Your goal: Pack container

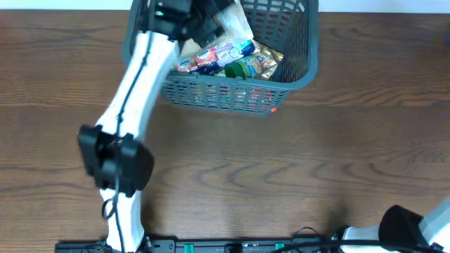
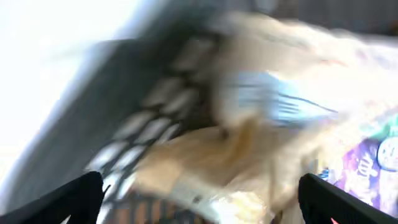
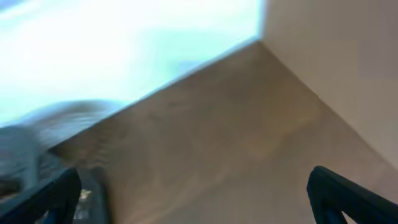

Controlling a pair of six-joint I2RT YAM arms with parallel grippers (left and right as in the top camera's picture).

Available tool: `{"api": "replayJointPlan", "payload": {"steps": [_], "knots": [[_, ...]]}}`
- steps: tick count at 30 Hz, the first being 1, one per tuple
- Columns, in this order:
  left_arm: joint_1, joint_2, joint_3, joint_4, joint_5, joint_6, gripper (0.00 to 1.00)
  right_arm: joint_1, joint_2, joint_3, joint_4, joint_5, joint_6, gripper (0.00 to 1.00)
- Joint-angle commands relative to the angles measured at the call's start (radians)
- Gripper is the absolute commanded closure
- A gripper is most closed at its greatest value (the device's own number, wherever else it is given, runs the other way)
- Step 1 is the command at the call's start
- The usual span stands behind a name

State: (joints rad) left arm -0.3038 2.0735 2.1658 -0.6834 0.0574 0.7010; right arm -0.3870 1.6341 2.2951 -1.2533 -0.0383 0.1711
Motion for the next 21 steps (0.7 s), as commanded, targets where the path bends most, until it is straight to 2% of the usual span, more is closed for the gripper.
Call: {"api": "replayJointPlan", "payload": {"steps": [1, 5, 10, 15, 21], "knots": [[0.075, -0.154, 0.006, -0.035, -0.025, -0.278, 0.01, 0.091, 0.070, -0.001, 0.048, -0.042, -0.110, 0.01], [0.185, -0.256, 0.006, -0.164, -0.025, -0.404, 0.01, 0.170, 0.157, -0.001, 0.086, -0.041, -0.193, 0.01], [0.353, -0.317, 0.006, -0.326, -0.024, -0.587, 0.02, 0.217, 0.253, -0.001, 0.031, -0.040, -0.170, 0.01], [0.448, -0.320, 0.000, -0.441, -0.024, -0.605, 0.01, 0.260, 0.283, -0.001, -0.036, 0.026, -0.098, 0.01], [0.452, -0.327, -0.034, -0.557, -0.020, -0.583, 0.01, 0.324, 0.268, -0.001, -0.152, 0.140, -0.029, 0.01]]}}
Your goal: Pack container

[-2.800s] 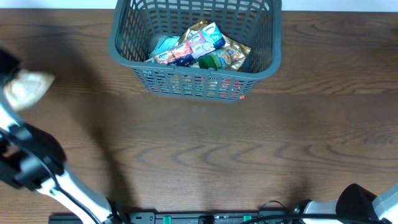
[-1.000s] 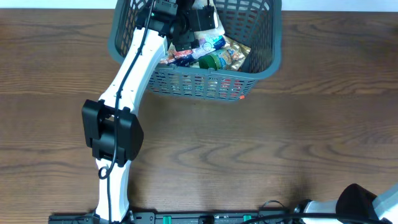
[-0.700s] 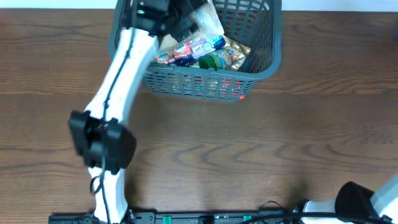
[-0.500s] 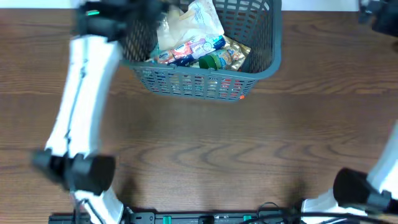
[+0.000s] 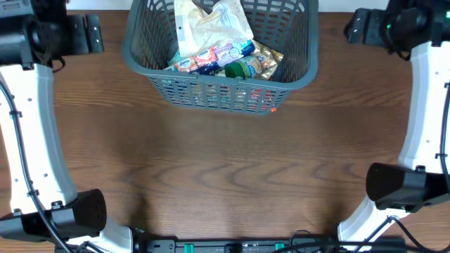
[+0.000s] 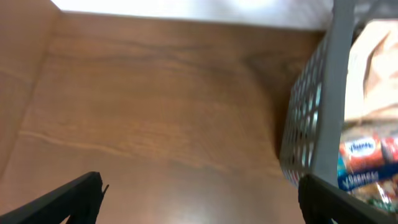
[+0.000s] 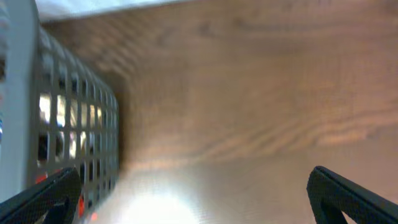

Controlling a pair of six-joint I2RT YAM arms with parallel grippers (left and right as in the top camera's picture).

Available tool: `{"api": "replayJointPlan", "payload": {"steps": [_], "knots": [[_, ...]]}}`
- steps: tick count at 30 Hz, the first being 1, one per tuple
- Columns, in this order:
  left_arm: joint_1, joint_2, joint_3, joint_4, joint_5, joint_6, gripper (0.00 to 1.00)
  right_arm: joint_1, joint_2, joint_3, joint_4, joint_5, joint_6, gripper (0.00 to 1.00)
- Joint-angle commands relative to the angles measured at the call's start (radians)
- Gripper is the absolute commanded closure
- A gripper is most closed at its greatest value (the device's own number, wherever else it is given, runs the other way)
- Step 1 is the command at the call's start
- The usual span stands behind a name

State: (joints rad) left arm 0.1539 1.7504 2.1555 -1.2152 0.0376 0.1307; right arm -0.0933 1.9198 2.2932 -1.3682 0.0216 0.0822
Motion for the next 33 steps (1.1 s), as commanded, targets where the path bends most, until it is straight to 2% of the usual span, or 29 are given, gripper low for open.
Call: {"api": "replayJointPlan", "payload": {"steps": [1, 7, 14, 19, 23, 29, 33], "knots": [[-0.006, -0.009, -0.032, -0.039, 0.003, -0.012, 0.02, 0.036, -0.018, 0.001, -0.061, 0.080, 0.064, 0.01], [-0.006, -0.120, -0.174, -0.027, 0.003, -0.005, 0.01, 0.070, -0.035, 0.000, -0.173, 0.084, 0.085, 0.02], [-0.006, -0.392, -0.547, 0.091, 0.022, -0.005, 0.01, 0.109, -0.185, -0.066, -0.197, 0.085, 0.108, 0.02], [-0.006, -0.629, -0.827, 0.198, 0.086, 0.014, 0.02, 0.157, -0.393, -0.363, -0.063, 0.103, 0.147, 0.02], [-0.008, -0.801, -1.000, 0.254, 0.087, 0.019, 0.01, 0.205, -0.612, -0.729, 0.163, 0.113, 0.172, 0.01], [-0.013, -1.049, -1.200, 0.338, 0.086, 0.019, 0.01, 0.265, -0.903, -1.178, 0.436, 0.194, 0.176, 0.01], [-0.017, -1.154, -1.281, 0.392, 0.086, 0.033, 0.02, 0.272, -1.013, -1.343, 0.509, 0.196, 0.177, 0.01]]}}
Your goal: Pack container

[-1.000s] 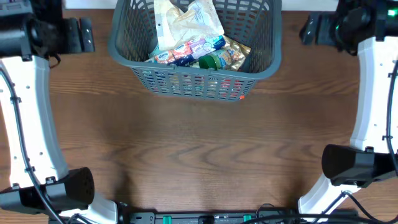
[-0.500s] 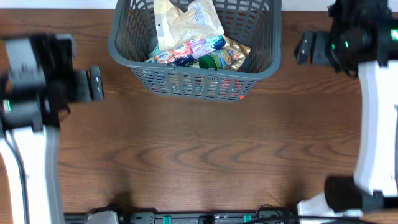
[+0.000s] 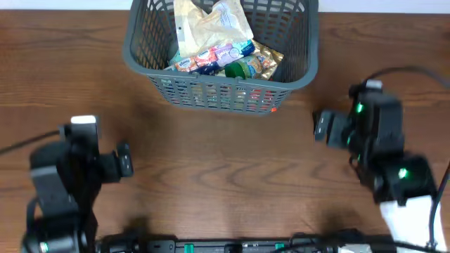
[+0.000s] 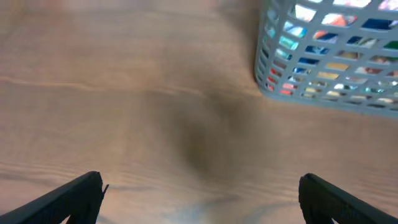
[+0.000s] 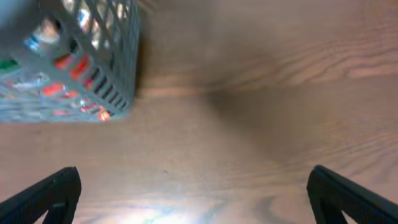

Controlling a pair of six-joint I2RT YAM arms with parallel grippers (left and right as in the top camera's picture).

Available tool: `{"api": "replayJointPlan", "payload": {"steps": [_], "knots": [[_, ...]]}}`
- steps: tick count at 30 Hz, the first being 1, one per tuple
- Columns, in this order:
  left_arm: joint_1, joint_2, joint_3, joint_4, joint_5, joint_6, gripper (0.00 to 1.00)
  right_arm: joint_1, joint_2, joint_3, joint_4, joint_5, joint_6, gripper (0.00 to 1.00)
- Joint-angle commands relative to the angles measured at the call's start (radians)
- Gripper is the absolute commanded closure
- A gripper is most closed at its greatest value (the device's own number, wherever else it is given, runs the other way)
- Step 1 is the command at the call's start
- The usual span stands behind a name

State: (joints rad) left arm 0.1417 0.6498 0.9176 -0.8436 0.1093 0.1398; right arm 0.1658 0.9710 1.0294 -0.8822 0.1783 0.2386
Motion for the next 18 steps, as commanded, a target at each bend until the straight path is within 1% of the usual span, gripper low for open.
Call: {"api": "replayJointPlan", "payload": {"steps": [1, 4, 7, 13, 18], "knots": [[-0.005, -0.071, -0.057, 0.024, 0.012, 0.024, 0.01, 0.013, -0.092, -0.116, 0.030, 0.040, 0.030, 0.01], [-0.005, -0.087, -0.073, 0.021, 0.010, 0.023, 0.01, 0.013, -0.148, -0.190, 0.037, 0.038, 0.039, 0.01], [-0.005, -0.080, -0.074, 0.018, 0.011, 0.023, 0.02, 0.012, -0.164, -0.222, 0.020, 0.027, 0.038, 0.01], [-0.005, -0.077, -0.074, 0.017, 0.010, 0.023, 0.01, 0.012, -0.153, -0.226, -0.042, 0.027, 0.038, 0.01], [-0.005, -0.077, -0.074, 0.015, 0.010, 0.023, 0.01, 0.011, -0.153, -0.226, -0.043, 0.027, 0.038, 0.01]]}}
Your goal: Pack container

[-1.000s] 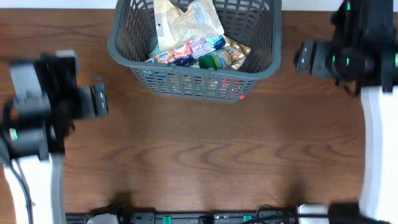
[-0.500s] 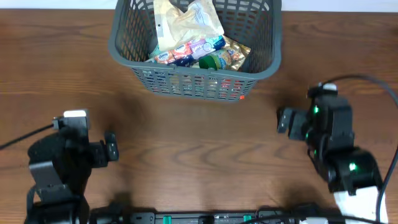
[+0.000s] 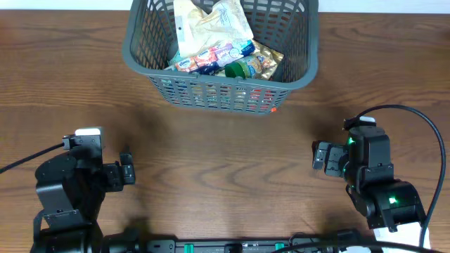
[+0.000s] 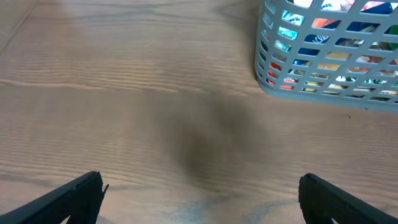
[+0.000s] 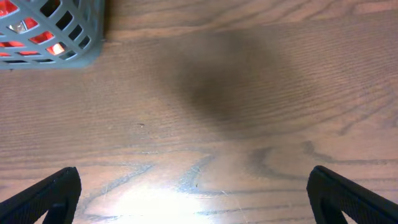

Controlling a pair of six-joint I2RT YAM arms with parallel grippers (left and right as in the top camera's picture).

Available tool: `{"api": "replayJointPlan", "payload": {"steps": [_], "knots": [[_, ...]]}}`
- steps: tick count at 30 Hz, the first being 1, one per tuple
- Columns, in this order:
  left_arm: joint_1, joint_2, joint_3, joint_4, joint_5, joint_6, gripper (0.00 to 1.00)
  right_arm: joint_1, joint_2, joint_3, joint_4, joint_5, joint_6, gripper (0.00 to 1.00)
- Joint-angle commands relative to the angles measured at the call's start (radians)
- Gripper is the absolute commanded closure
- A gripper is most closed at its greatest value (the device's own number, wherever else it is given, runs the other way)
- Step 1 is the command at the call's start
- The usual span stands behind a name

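A grey plastic basket [image 3: 303, 67] stands at the back middle of the table, filled with snack packets [image 3: 214, 31], among them a large tan bag and a blue-pink bar. My left gripper [image 4: 200, 193] is open over bare wood at the front left, the basket's corner [image 4: 273, 74] ahead to its right. My right gripper [image 5: 194, 190] is open over bare wood at the front right, the basket's corner [image 5: 74, 53] at upper left. Nothing lies between either pair of fingers.
The wooden table [image 3: 225, 161] stretches in front of the basket. Both arm bodies [image 3: 77, 190] sit low near the front edge, with a cable looping by the right arm [image 3: 373, 176].
Both arms have drawn back a little further toward the front edge of the table. Each wrist view shows the basket slightly farther off. Both grippers remain open and empty.
At first my left arm reached into the basket over the packets, while the right arm lay at the front right corner. Later both arms were stretched out beside the basket, one at each side. Then both were near the front, and now they sit lower still.
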State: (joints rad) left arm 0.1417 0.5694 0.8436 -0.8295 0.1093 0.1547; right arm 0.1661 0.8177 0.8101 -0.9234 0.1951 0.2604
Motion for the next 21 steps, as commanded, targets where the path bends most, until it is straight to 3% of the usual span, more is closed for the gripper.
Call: {"api": "replayJointPlan", "payload": {"steps": [1, 14, 21], "knots": [[-0.005, 0.003, 0.000, 0.001, 0.011, 0.008, 0.01, 0.011, 0.001, -0.006, -0.003, 0.010, 0.016, 0.01], [-0.005, 0.003, 0.000, 0.001, 0.010, 0.008, 0.01, 0.009, -0.005, -0.006, -0.004, 0.010, 0.016, 0.01], [-0.005, 0.003, 0.000, 0.001, 0.010, 0.008, 0.01, 0.004, -0.183, -0.011, -0.021, -0.068, -0.004, 0.01]]}}
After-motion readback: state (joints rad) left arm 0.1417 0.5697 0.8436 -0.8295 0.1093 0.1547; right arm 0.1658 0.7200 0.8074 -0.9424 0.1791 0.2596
